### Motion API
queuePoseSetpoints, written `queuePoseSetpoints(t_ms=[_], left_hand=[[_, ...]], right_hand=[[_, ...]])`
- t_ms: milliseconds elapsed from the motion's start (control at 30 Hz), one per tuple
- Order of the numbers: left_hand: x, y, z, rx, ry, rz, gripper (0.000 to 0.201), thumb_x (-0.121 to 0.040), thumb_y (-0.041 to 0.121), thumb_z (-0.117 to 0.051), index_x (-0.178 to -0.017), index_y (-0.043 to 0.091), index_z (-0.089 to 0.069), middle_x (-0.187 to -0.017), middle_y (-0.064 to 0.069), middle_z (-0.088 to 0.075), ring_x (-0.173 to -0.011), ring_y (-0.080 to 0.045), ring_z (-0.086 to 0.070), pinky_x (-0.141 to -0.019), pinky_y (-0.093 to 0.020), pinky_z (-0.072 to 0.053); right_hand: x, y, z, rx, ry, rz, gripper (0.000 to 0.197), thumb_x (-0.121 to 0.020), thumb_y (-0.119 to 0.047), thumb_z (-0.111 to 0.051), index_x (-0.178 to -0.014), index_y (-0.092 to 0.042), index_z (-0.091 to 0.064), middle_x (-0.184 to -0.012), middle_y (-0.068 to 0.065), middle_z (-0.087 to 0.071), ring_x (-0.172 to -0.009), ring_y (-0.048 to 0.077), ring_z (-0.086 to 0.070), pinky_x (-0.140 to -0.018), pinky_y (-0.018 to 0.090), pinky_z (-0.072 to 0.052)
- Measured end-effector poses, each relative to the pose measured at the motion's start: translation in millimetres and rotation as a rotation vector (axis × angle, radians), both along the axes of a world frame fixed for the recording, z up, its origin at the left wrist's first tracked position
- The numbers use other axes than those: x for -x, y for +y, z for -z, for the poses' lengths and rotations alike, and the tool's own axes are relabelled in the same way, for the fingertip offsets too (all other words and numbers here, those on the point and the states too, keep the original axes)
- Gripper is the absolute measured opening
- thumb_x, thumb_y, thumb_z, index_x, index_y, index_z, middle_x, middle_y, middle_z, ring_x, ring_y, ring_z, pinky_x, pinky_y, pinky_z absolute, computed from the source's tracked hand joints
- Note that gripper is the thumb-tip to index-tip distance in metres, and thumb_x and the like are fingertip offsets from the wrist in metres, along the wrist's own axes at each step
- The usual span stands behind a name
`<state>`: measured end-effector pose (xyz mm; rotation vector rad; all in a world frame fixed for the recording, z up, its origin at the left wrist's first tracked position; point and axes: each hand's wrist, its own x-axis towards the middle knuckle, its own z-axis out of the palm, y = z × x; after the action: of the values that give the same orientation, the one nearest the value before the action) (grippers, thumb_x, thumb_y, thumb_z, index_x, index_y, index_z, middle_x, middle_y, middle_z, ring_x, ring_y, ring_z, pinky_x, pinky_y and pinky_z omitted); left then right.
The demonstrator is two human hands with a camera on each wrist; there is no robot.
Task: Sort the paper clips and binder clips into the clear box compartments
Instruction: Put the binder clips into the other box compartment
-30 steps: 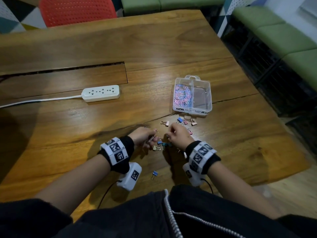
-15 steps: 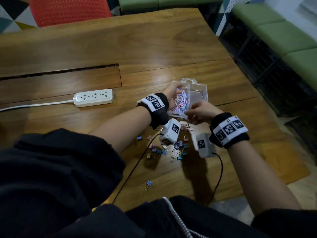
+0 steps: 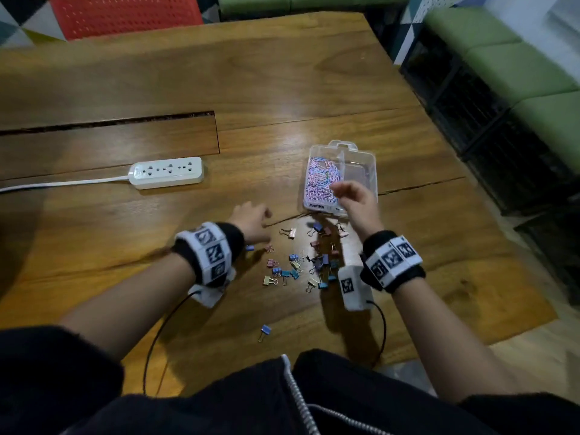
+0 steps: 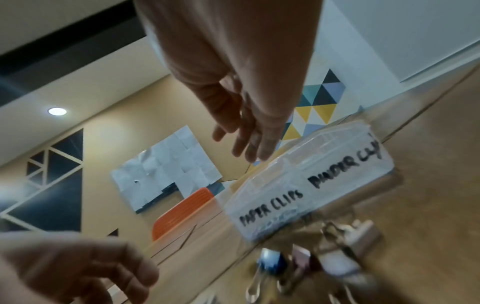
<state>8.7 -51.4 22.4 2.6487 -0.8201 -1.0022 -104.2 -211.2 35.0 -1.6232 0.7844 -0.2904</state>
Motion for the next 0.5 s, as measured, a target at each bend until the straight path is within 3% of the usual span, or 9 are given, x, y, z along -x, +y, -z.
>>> queuePoseSetpoints(t_ms=[67, 133, 200, 300, 400, 500], left_hand=[[9, 23, 12, -0.079, -0.035, 0.067, 0.062, -0.079, 0.019, -0.066, -0.135, 0.017, -0.039, -0.135, -0.01, -0.038, -0.124, -0.027, -0.036, -0.102, -0.038, -0.039], [16, 39, 20, -0.072, -0.088, 0.129, 0.062, -0.082, 0.021, -0.063, -0.138, 0.017, -0.036, -0.138, -0.01, -0.035, -0.126, -0.027, -0.034, -0.104, -0.037, -0.037], [25, 49, 22, -0.006, -0.125, 0.171, 0.056, -0.088, 0.026, -0.056, -0.139, 0.016, -0.036, -0.142, -0.008, -0.033, -0.129, -0.025, -0.031, -0.107, -0.035, -0.032], [46, 57, 23, 0.054, -0.089, 0.248, 0.054, -0.091, 0.038, -0.049, -0.139, 0.016, -0.038, -0.142, -0.007, -0.034, -0.129, -0.022, -0.03, -0.108, -0.034, -0.032], [65, 61, 29, 0.046, -0.101, 0.319, 0.061, -0.085, 0.045, -0.055, -0.137, 0.017, -0.04, -0.135, -0.006, -0.038, -0.124, -0.021, -0.033, -0.103, -0.031, -0.036], [77, 60, 32, 0.087, -0.154, 0.306, 0.048, -0.086, 0.036, -0.058, -0.128, 0.016, -0.048, -0.127, -0.006, -0.044, -0.118, -0.021, -0.039, -0.098, -0.029, -0.037]], right_hand=[[21, 15, 5, 0.005, 0.048, -0.06, 0.026, -0.087, 0.009, -0.038, -0.091, -0.009, -0.057, -0.097, -0.001, -0.056, -0.088, 0.009, -0.054, -0.071, 0.018, -0.048], [42, 32, 16, 0.114, 0.164, -0.177, 0.024, -0.086, 0.005, -0.045, -0.09, -0.015, -0.056, -0.098, -0.004, -0.054, -0.085, 0.005, -0.052, -0.067, 0.014, -0.045], [63, 47, 29, 0.292, 0.321, -0.278, 0.026, -0.083, 0.003, -0.052, -0.102, -0.015, -0.056, -0.107, -0.003, -0.05, -0.098, 0.008, -0.048, -0.08, 0.013, -0.043], [86, 67, 43, 0.444, 0.461, -0.38, 0.037, -0.081, -0.005, -0.059, -0.116, -0.017, -0.053, -0.127, 0.001, -0.04, -0.122, 0.016, -0.033, -0.098, 0.018, -0.027], [95, 77, 48, 0.512, 0.454, -0.423, 0.033, -0.083, -0.006, -0.057, -0.114, -0.016, -0.054, -0.133, 0.002, -0.036, -0.125, 0.017, -0.029, -0.103, 0.022, -0.024], [97, 80, 51, 0.59, 0.414, -0.431, 0.029, -0.084, -0.008, -0.056, -0.112, -0.015, -0.055, -0.129, 0.003, -0.039, -0.122, 0.017, -0.033, -0.1, 0.02, -0.026]])
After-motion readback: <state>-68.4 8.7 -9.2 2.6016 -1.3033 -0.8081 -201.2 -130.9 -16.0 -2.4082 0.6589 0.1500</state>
